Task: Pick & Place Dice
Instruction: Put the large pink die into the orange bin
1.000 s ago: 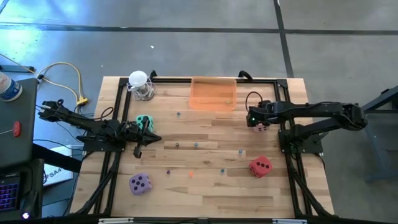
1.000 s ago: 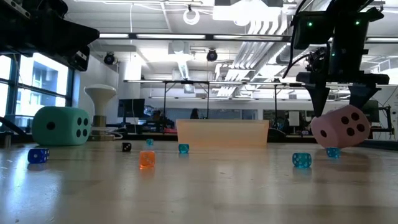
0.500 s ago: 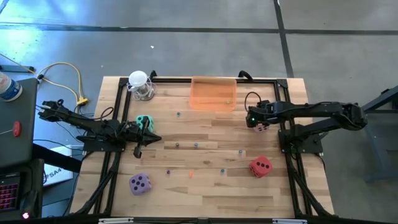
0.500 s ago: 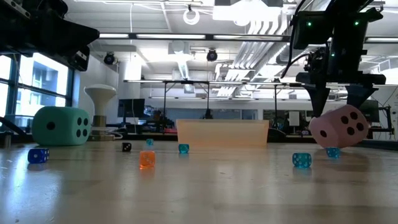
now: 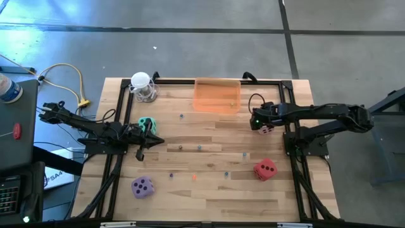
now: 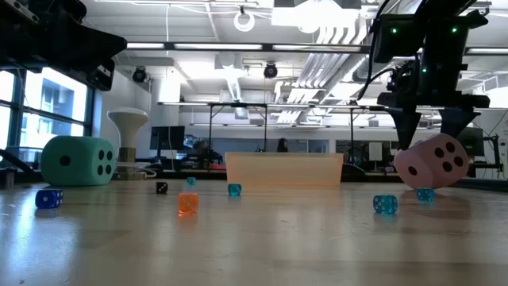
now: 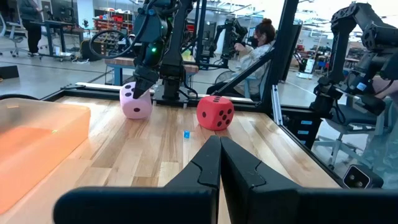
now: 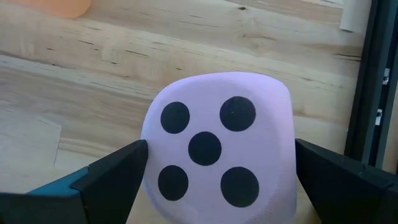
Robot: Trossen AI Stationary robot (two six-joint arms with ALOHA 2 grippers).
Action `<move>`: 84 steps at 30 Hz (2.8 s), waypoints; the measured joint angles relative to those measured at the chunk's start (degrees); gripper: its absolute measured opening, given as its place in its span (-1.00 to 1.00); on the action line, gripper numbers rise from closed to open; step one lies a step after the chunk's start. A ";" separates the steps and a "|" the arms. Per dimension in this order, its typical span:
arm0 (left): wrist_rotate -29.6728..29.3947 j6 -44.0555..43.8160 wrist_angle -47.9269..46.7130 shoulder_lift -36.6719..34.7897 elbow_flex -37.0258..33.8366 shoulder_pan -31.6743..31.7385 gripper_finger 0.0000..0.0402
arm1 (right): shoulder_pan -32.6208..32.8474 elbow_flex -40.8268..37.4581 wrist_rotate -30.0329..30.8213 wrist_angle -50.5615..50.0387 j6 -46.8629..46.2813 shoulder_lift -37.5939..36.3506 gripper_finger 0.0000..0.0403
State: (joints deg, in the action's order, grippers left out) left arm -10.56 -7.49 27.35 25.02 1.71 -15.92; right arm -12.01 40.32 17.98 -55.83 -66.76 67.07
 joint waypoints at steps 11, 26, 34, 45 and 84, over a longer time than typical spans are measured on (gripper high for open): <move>0.01 0.00 -0.01 0.00 0.00 0.00 -1.00 | 0.00 0.00 -0.15 1.57 0.28 0.00 0.89; 0.01 0.00 -0.09 0.01 0.01 0.02 -1.00 | 0.00 0.19 -0.29 1.38 0.15 -0.09 0.22; -0.01 0.00 -0.09 0.00 0.01 0.00 -1.00 | 0.00 0.18 0.06 2.50 2.04 -0.11 -0.23; 0.00 0.00 -0.09 0.00 -0.01 0.00 -1.00 | 0.02 0.02 1.76 9.83 10.48 -0.08 -0.60; -0.23 -0.70 0.69 0.00 -0.01 0.02 -1.00 | -7.96 13.31 -0.62 42.74 42.68 8.49 -0.71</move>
State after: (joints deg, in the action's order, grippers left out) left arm -10.79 -8.19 28.04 25.02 1.69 -15.90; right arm -19.97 53.63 17.36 -13.09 -24.08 75.56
